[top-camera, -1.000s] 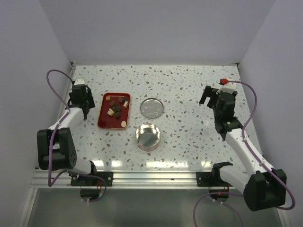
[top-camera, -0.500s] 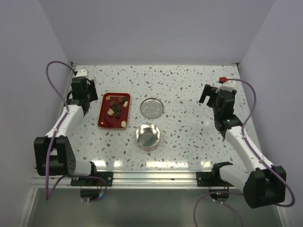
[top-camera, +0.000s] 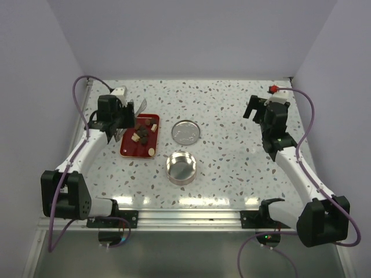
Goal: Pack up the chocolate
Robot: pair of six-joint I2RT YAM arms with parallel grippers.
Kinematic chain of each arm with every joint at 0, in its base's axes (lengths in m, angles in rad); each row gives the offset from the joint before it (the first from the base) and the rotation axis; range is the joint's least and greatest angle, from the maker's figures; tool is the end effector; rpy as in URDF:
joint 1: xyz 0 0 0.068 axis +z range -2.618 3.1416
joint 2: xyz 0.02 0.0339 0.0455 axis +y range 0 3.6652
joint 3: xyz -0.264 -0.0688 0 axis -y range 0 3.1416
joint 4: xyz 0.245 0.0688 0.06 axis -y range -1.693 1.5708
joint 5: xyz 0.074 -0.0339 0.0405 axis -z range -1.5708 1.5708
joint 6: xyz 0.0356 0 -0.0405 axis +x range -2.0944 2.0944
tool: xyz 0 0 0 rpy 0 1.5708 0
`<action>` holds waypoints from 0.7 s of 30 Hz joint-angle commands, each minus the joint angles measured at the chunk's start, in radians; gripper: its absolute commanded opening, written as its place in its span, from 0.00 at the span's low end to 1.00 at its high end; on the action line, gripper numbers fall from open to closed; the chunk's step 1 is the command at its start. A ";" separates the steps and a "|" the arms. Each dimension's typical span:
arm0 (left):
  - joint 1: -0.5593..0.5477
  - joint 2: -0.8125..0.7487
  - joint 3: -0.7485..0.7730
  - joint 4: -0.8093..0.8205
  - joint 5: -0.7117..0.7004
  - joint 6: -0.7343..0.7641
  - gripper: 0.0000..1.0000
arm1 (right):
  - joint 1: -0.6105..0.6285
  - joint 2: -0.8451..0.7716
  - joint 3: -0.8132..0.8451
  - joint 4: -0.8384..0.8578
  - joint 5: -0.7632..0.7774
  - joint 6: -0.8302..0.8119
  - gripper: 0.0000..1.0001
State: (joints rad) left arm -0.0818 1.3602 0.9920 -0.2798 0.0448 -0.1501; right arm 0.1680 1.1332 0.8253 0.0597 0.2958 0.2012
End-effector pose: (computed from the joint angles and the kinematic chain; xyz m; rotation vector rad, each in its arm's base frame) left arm 0.3012 -0.0263 0.2733 -0.0512 2.2232 -0.1774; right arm 0.2625 0.0340 0.3090 0.2380 1.7923 -0.0065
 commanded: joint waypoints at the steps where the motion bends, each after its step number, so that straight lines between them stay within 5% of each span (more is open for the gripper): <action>1: -0.010 -0.075 -0.018 -0.024 0.049 -0.029 0.59 | -0.004 -0.001 0.044 0.005 -0.006 -0.002 0.99; 21: -0.087 -0.098 -0.124 -0.044 -0.106 -0.077 0.56 | -0.002 -0.036 -0.005 -0.017 -0.009 0.001 0.99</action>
State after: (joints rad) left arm -0.1596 1.2610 0.8764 -0.3607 -0.0307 -0.2031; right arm 0.1680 1.1263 0.8268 0.0444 0.2935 0.2012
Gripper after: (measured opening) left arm 0.561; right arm 0.986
